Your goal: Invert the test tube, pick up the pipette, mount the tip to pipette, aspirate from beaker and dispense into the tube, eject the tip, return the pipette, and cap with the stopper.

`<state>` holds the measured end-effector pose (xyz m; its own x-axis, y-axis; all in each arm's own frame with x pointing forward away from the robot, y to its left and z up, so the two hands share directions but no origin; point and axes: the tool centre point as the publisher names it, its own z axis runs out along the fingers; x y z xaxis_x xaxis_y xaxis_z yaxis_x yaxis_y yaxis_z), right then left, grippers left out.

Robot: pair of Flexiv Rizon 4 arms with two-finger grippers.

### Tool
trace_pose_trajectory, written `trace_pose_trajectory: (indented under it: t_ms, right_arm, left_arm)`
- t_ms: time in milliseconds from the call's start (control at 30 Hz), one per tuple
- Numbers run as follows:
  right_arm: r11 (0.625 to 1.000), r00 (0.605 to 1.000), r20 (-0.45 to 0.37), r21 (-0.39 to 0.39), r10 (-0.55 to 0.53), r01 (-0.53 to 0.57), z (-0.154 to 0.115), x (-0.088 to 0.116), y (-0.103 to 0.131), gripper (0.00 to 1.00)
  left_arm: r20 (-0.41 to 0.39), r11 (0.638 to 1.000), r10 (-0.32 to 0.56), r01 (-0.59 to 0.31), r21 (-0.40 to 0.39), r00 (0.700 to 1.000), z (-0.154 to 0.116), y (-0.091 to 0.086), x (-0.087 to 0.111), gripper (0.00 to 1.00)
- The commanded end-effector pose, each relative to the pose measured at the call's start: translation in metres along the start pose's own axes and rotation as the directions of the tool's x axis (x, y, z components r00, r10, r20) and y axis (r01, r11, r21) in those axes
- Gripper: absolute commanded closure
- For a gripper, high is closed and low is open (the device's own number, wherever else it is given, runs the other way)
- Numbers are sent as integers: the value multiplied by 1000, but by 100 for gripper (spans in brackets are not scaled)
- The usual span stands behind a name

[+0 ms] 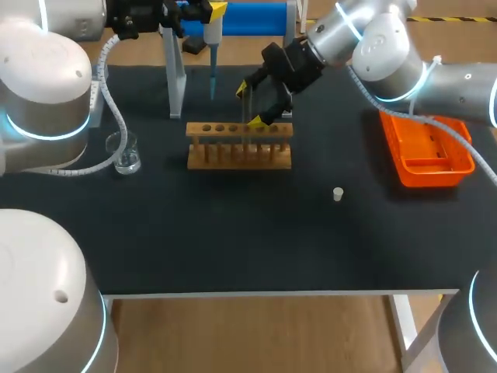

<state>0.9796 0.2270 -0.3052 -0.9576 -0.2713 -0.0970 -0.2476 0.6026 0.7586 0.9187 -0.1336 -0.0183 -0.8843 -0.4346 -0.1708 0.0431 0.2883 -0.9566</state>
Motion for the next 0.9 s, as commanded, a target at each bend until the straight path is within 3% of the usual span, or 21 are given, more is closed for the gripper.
trace_pose_trajectory:
  t_ms: [33,467,900]
  right_arm:
    - [1000,1000,-3,2,0,0,-2,0,0,0]
    - [1000,1000,-3,2,0,0,-2,0,0,0]
    - [1000,1000,-3,2,0,0,-2,0,0,0]
  left_arm:
    - [-3,1000,0,0,2,1000,-2,1,0,100]
    - [-3,1000,0,0,2,1000,-2,1,0,100]
    - [-58,999,-47,46,-14,997,34,-20,6,100]
